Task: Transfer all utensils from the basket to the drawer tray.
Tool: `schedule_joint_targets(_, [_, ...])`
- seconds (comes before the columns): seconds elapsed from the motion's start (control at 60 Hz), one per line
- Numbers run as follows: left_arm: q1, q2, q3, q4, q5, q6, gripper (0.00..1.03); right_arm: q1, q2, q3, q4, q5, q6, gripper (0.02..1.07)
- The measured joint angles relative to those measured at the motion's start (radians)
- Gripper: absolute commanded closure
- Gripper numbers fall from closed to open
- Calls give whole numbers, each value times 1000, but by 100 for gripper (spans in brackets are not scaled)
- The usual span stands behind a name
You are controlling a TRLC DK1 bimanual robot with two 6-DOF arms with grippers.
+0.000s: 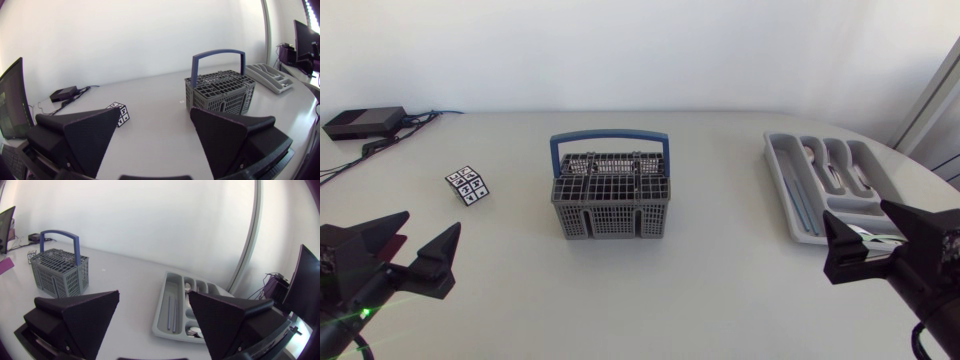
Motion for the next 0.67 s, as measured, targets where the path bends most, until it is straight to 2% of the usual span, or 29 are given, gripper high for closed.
schedule_joint_targets(0.367, [-19,-188,-153,119,-95,-136,6,-54,-193,-144,61,-51,115,7])
schedule_joint_targets(0.667, [-22,-200,-155,122,-101,-150,6,-72,-256,-191,74,-68,157,7])
